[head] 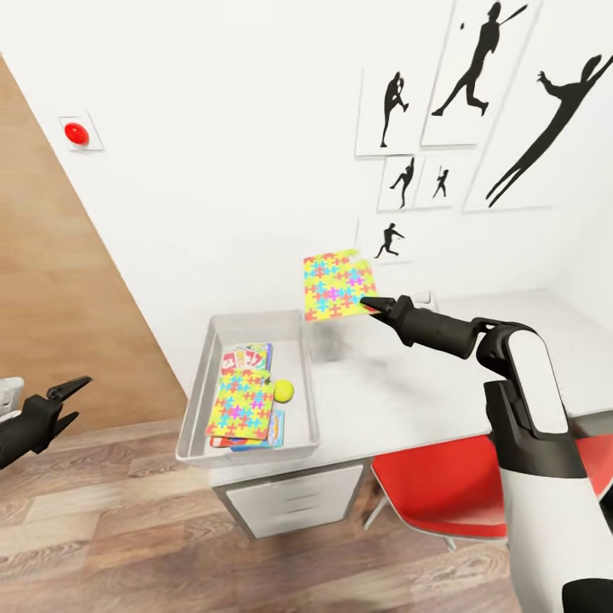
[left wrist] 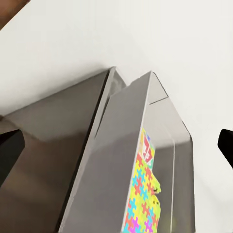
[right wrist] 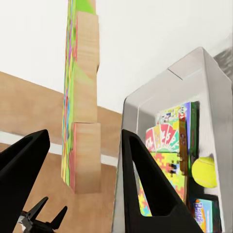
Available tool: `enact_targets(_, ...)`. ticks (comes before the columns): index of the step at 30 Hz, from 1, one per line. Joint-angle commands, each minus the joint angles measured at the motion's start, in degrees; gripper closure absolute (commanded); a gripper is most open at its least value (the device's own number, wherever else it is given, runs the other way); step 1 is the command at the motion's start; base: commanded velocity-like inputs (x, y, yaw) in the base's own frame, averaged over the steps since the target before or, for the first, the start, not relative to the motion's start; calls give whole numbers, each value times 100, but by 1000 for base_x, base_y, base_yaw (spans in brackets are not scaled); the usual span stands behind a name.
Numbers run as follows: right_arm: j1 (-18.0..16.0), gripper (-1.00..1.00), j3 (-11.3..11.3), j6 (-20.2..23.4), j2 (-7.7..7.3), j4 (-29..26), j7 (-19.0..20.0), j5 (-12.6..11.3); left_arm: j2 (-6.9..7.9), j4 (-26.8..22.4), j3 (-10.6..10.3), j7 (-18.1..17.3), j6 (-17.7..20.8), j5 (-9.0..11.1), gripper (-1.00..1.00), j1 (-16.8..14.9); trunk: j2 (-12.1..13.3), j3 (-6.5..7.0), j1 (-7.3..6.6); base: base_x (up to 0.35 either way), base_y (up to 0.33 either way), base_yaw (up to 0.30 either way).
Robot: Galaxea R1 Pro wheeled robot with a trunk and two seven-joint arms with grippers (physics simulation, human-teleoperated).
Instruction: Put all the toys in the child's room - the three board games (two on the bed and one on the table), the two jigsaw puzzles on the table, and the tennis ball on the table - inside the toy box on the table in the child's room.
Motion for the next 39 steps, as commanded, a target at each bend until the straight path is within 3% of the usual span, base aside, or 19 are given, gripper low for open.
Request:
enact_targets(1,-5,100,20,14,6,-4,-60,-58,-1,-1,-5,55,26,57,-100,-7,-10,-1,5,76,176,0)
enact_targets(27,259,100,378,-77,92,1,-195,-31,-3,69,-46,114,-6,20,-100,-12,-10,236,5,16,37,0)
enact_targets(33,437,100,532,-86,258,-18,-223,-19,-3,123,-46,125,-14,-145,-100,-12,-10,259,5,1,1,0)
enact_targets(39,494,100,583,-90,322,-23,-232,20,-8,151,-51,132,-21,-329,-100,-12,-10,267,5,0,0,0)
